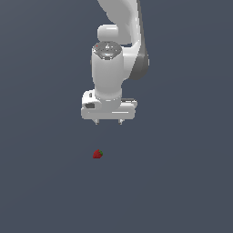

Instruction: Pick up the object and move it to a goal position.

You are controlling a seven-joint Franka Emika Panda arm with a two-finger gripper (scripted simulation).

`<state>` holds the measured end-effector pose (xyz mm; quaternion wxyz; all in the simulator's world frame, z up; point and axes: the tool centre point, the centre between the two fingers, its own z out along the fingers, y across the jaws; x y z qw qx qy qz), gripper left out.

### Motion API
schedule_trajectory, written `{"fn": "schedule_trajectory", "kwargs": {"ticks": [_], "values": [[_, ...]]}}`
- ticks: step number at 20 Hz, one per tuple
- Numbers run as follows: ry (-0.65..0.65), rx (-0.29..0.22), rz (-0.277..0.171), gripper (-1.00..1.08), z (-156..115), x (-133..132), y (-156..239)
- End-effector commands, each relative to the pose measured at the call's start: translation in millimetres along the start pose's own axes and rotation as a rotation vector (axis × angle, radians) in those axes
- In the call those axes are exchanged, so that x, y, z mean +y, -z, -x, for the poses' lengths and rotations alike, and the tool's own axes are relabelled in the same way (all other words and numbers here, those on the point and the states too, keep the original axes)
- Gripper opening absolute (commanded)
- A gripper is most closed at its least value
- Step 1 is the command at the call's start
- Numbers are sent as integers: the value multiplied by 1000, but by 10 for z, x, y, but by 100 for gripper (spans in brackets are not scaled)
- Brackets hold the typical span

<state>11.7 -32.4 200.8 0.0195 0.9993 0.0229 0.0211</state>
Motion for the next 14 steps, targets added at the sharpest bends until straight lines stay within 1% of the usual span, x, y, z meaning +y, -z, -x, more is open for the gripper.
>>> {"fn": "schedule_trajectory", "kwargs": {"ticks": [1, 7, 14], "values": [[24, -1, 1, 100, -12, 8, -20], [117, -6, 3, 100, -62, 39, -95], [280, -14, 4, 100, -144, 94, -231]]}}
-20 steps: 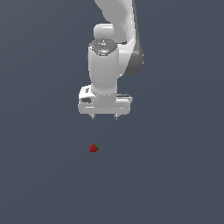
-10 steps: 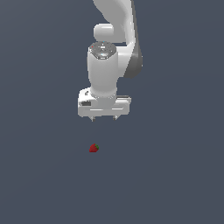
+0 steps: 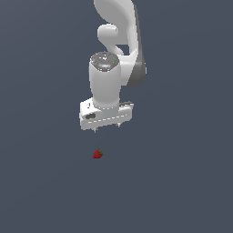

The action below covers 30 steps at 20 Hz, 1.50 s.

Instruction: Pick up the object and move it to a goal position.

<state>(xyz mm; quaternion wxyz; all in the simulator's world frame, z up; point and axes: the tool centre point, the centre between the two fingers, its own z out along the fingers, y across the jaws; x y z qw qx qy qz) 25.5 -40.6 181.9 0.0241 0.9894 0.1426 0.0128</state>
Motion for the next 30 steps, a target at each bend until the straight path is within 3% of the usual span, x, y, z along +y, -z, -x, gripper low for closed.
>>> {"fn": "schedule_trajectory", "kwargs": {"ticks": [1, 30], "values": [[65, -3, 0, 100, -26, 29, -55], [809, -11, -30, 100, -271, 375, -725]]}}
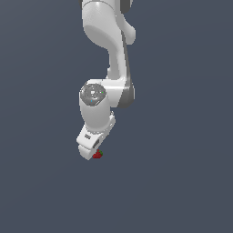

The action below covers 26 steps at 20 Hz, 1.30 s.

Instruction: Pick up the object and move it to a goal position.

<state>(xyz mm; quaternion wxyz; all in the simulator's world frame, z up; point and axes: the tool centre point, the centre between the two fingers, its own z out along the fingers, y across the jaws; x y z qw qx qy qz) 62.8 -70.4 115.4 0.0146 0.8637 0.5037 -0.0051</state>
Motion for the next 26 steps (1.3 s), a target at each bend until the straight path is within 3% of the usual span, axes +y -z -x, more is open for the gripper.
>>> {"fn": "schedule_trajectory", "kwargs": {"ticks": [1, 14, 26], "values": [[65, 2, -3, 100, 10, 36, -59], [359, 19, -12, 100, 70, 195, -334], [463, 28, -14, 100, 97, 250, -433]]}}
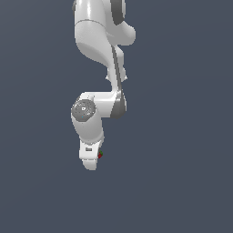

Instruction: Pick up the object and move it to a goal position.

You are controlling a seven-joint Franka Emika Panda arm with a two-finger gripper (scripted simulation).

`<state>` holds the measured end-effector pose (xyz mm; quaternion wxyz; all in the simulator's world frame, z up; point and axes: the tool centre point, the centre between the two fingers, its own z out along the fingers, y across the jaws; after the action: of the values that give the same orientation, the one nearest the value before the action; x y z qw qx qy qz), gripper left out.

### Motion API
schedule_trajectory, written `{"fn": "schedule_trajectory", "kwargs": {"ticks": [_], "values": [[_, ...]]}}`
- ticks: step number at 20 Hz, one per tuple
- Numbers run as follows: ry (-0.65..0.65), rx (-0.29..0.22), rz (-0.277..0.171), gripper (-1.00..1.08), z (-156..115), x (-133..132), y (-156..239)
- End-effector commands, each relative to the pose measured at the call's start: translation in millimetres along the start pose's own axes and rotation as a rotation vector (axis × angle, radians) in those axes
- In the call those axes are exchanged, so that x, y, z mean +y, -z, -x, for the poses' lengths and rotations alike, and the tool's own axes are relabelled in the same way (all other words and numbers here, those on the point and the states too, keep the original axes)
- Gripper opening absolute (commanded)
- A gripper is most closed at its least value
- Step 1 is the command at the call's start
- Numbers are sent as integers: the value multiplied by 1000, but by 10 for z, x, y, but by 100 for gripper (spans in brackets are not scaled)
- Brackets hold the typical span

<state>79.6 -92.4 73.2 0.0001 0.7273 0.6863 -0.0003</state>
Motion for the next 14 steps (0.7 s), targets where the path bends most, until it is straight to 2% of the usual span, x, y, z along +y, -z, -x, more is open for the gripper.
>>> {"fn": "schedule_trajectory", "kwargs": {"ticks": [1, 6, 14], "values": [[7, 1, 0, 100, 2, 3, -4], [3, 0, 0, 100, 1, 0, -66], [7, 0, 0, 100, -3, -12, -451]]}}
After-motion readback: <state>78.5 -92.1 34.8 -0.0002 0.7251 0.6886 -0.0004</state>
